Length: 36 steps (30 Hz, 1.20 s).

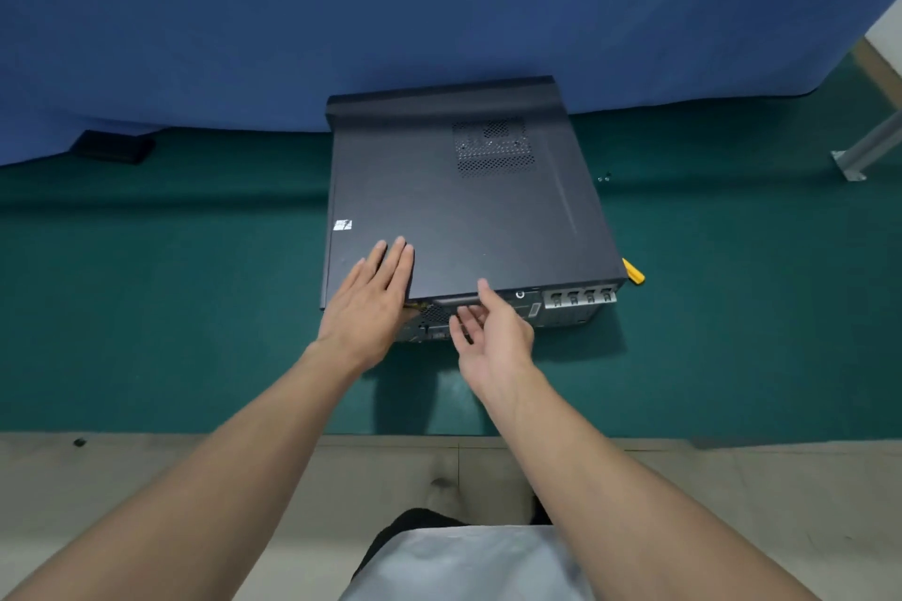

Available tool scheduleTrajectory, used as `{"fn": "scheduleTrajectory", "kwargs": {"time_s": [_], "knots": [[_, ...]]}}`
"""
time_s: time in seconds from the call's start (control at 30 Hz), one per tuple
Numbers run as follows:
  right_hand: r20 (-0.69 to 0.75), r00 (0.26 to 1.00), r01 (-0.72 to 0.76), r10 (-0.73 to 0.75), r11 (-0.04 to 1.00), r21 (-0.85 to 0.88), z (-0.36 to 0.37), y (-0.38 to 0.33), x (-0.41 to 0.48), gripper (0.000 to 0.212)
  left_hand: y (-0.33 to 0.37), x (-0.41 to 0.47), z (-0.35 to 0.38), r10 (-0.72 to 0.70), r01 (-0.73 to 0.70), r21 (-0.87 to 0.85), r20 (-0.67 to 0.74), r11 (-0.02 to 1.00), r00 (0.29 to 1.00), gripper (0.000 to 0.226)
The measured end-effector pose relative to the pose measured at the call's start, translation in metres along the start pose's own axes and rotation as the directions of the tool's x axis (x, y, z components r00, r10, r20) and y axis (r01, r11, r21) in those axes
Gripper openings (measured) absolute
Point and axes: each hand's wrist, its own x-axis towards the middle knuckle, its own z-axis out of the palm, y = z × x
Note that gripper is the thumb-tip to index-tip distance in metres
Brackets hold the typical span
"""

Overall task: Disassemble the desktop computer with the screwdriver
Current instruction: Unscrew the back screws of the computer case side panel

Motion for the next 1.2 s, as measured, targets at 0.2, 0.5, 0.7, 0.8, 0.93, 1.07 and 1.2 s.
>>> {"fn": "scheduleTrajectory", "kwargs": {"time_s": [0.2,0.5,0.7,0.8,0.93,1.07,1.2], "knots": [[-0.091,0.995,-0.038,0.048,0.993,0.110,0.023,0.005,0.007,0.035,-0.014,0.006,-0.002,0.059,-0.062,0.043,0.057,0.997,0.997,0.081],[0.004,1.000,-0.031,0.031,0.980,0.196,0.020,0.011,0.018,0.049,-0.013,0.001,0.008,0.072,-0.069,0.073,-0.043,0.995,0.996,0.077],[0.025,0.999,-0.038,0.033,0.958,0.283,0.022,0.013,0.018,0.046,-0.015,0.003,0.013,0.073,-0.069,0.050,-0.088,0.996,0.993,0.077],[0.027,0.999,-0.047,0.041,0.955,0.293,0.022,0.014,0.017,0.041,-0.015,0.002,0.015,0.075,-0.070,0.052,-0.100,0.996,0.992,0.077],[0.045,0.998,-0.059,0.048,0.953,0.299,0.021,0.014,0.018,0.037,-0.015,0.003,0.014,0.069,-0.064,0.050,-0.105,0.997,0.992,0.077],[0.065,0.997,-0.054,0.037,0.953,0.298,0.020,0.015,0.020,0.042,-0.011,-0.002,0.013,0.060,-0.055,0.046,-0.125,0.997,0.990,0.074],[0.036,0.999,-0.004,-0.005,0.968,0.249,0.017,0.016,0.019,0.047,-0.005,-0.008,0.013,0.012,-0.011,0.005,-0.163,1.000,0.987,0.078]]}}
